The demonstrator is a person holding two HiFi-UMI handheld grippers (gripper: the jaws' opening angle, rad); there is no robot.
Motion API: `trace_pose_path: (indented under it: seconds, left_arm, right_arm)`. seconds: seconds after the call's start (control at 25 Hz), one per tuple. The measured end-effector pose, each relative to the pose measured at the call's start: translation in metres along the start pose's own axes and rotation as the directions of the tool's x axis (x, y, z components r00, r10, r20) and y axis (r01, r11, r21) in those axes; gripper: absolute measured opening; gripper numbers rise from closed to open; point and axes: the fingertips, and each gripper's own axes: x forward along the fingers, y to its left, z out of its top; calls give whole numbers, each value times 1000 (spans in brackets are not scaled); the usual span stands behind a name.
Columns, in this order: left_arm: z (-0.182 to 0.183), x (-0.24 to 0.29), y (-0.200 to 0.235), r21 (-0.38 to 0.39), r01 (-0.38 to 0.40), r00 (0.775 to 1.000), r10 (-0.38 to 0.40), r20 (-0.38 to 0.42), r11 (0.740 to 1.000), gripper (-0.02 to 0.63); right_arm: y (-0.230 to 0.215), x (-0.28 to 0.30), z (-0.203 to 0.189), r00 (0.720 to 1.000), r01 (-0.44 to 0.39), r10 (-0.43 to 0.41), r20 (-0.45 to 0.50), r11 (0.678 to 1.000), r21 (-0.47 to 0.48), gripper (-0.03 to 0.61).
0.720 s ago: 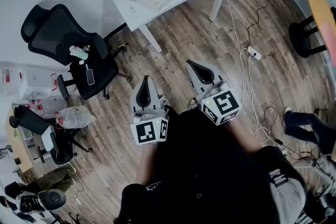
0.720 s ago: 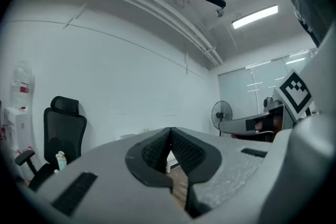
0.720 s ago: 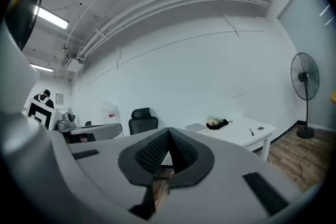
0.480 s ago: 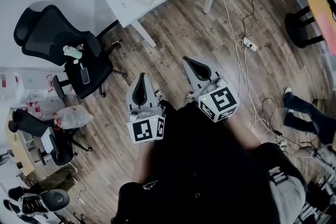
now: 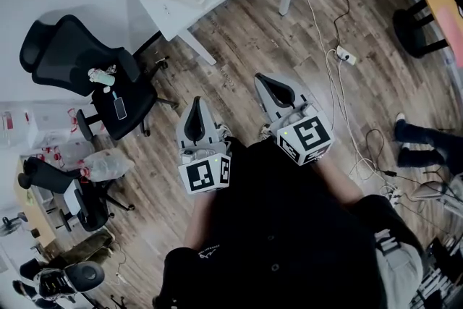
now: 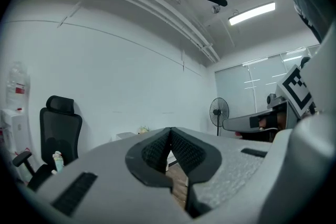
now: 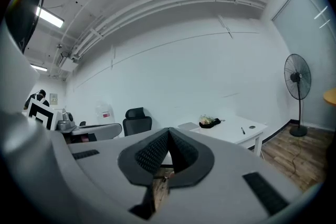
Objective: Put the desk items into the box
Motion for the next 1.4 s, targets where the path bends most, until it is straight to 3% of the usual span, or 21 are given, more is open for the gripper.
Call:
trace_pose_path:
  seconds: [0.4,0.56,0.76,1.2,1.4]
  left_arm:
    - [-14,14,-4,-27,2,999,-3,-37,1000,8]
    - [-17,30,3,-20,21,999,-22,-36,1000,8]
    - [-19,65,24,-70,17,1000,-18,-17,997,8]
    - [-23,193,37,-98,175,984,-179,-28,980,8]
    - [-16,251,48,-123,242,969,-246,-18,963,8]
  right_arm:
    - [-29,-3,-10,998,64,-63,-14,995,75,-2]
    - [-40,9,-8,996,93,-93,-9,994,59,-2]
    - [-60,32,-10,989,148,-147,-26,988,42,-2]
    - [-121,117,9,967,250,-249,-62,968,19,-2]
    - [-150,151,21,943,330,-328,-66,944,25,-2]
